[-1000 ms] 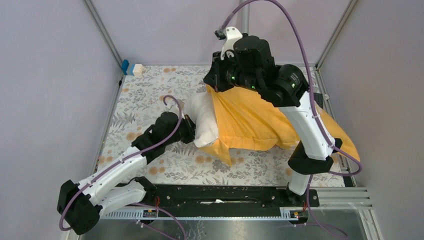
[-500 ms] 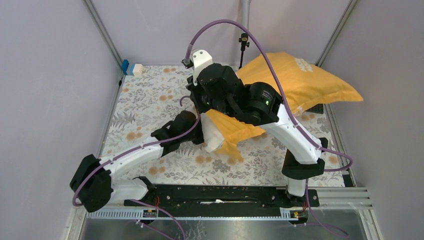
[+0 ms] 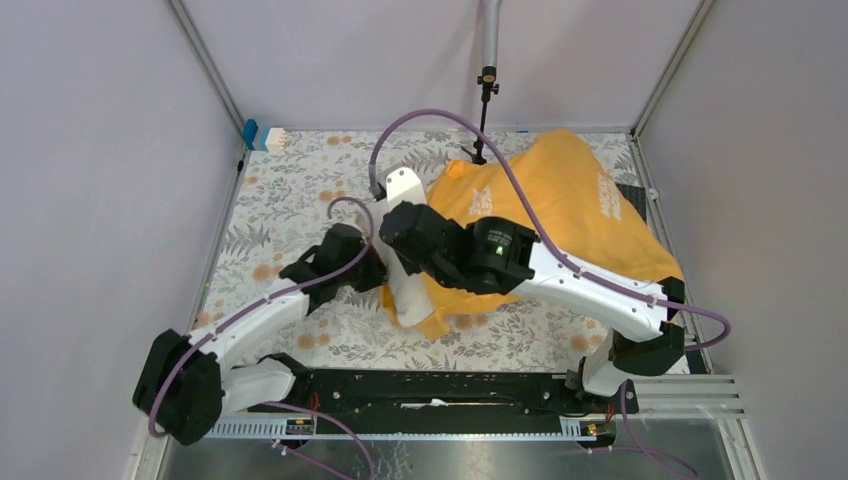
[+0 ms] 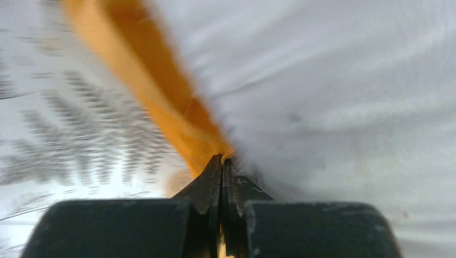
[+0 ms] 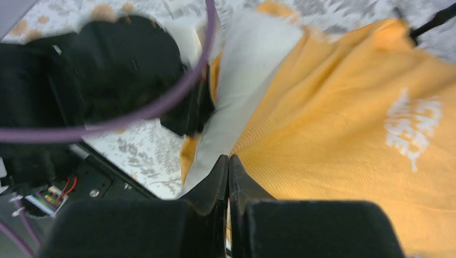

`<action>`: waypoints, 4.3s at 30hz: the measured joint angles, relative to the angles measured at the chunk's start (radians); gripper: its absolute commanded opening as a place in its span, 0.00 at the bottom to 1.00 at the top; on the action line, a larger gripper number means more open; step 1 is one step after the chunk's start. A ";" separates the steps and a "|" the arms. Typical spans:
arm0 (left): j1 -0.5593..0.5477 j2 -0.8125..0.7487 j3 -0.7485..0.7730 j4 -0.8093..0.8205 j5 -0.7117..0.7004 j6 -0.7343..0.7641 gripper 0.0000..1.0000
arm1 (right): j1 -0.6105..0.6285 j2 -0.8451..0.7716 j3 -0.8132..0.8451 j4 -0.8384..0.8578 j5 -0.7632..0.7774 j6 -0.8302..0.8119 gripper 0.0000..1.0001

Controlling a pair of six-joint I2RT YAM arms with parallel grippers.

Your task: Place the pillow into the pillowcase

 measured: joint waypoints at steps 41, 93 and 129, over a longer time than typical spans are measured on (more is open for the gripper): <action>0.441 0.207 0.119 0.207 0.258 -0.068 0.47 | -0.381 0.460 0.329 0.205 -0.215 -0.066 0.72; 0.272 0.176 0.035 0.396 0.282 -0.130 0.42 | -0.327 0.506 0.426 0.061 -0.200 0.025 0.65; 0.257 -0.096 -0.219 0.304 0.397 -0.136 0.52 | 0.275 0.141 -0.323 -0.195 0.251 0.532 0.67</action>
